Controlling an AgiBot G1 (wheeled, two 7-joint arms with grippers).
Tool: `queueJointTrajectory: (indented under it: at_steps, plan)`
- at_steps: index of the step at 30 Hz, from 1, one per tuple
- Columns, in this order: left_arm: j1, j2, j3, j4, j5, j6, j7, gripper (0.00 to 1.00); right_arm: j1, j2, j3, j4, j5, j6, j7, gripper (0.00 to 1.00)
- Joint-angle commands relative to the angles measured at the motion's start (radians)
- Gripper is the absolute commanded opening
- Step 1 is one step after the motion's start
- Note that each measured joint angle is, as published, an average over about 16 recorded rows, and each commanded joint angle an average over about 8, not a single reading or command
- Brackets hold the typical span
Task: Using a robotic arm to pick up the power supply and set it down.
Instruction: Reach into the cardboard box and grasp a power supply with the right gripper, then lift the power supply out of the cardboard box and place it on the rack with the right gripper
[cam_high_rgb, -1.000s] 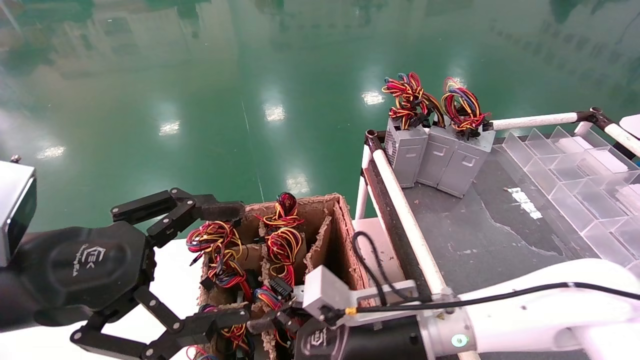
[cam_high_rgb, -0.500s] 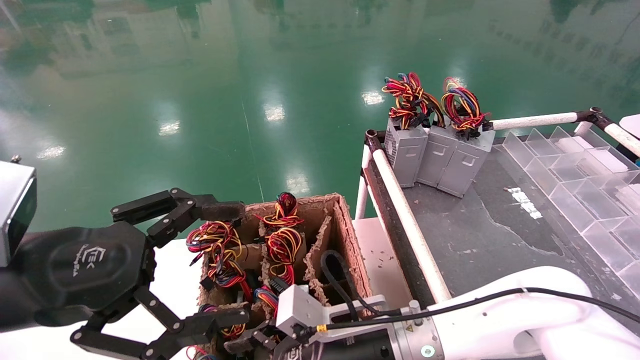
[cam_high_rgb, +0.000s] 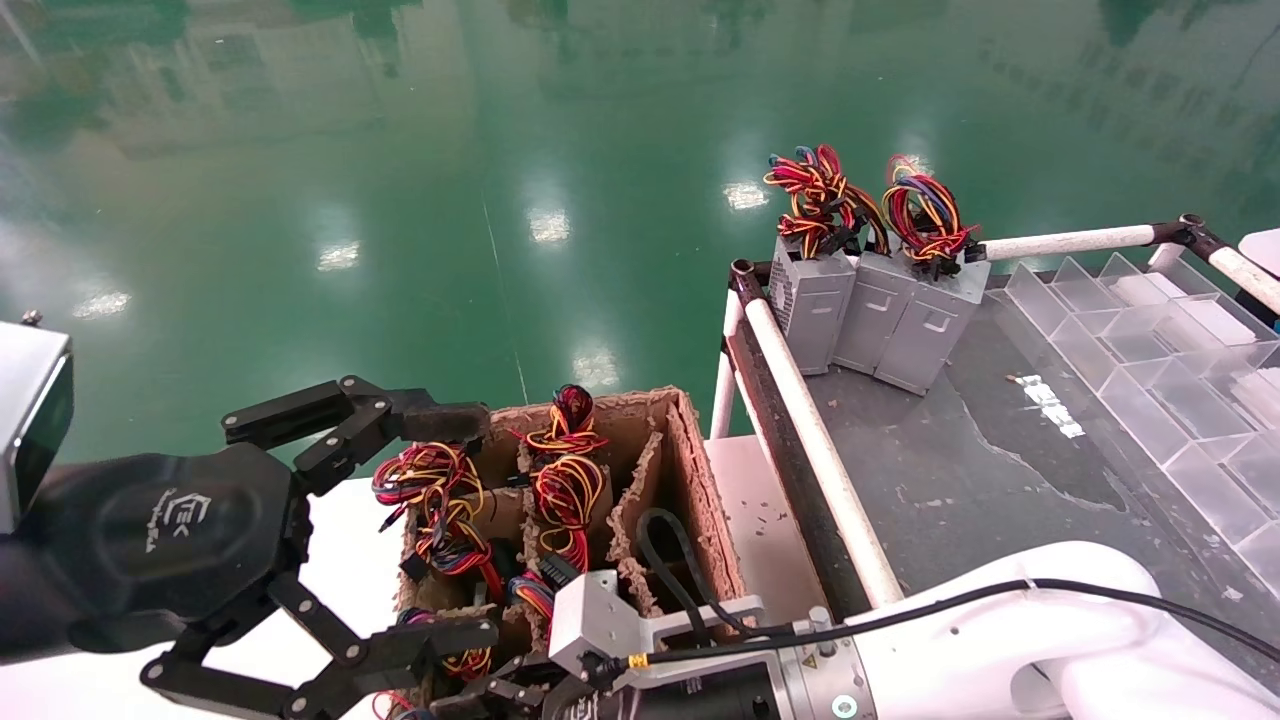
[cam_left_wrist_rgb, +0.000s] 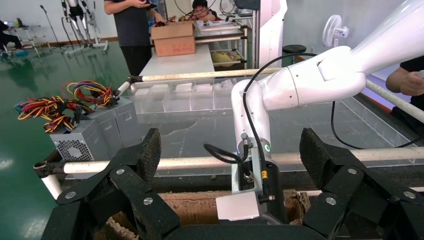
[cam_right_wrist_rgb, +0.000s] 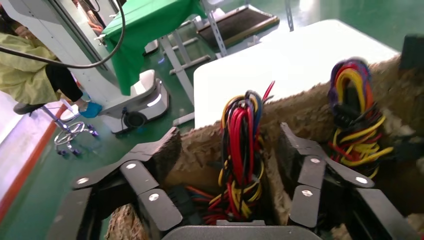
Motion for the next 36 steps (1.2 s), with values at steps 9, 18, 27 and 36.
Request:
queueJointTrajectory:
  at_steps: [9, 18, 27, 36]
  plan:
    - [0.000, 0.000, 0.000, 0.000, 0.000, 0.000, 0.000, 1.00, 0.002, -0.002, 0.001, -0.033, 0.001, -0.003, -0.030, 0.00]
    - [0.000, 0.000, 0.000, 0.000, 0.000, 0.000, 0.000, 1.00, 0.004, -0.007, 0.003, -0.064, 0.005, -0.003, -0.045, 0.00]
    - [0.000, 0.000, 0.000, 0.000, 0.000, 0.000, 0.000, 1.00, 0.003, -0.009, 0.011, -0.084, 0.023, -0.020, -0.069, 0.00]
    - [0.000, 0.000, 0.001, 0.000, 0.000, 0.000, 0.000, 1.00, -0.019, 0.009, 0.035, -0.091, 0.080, -0.047, -0.080, 0.00]
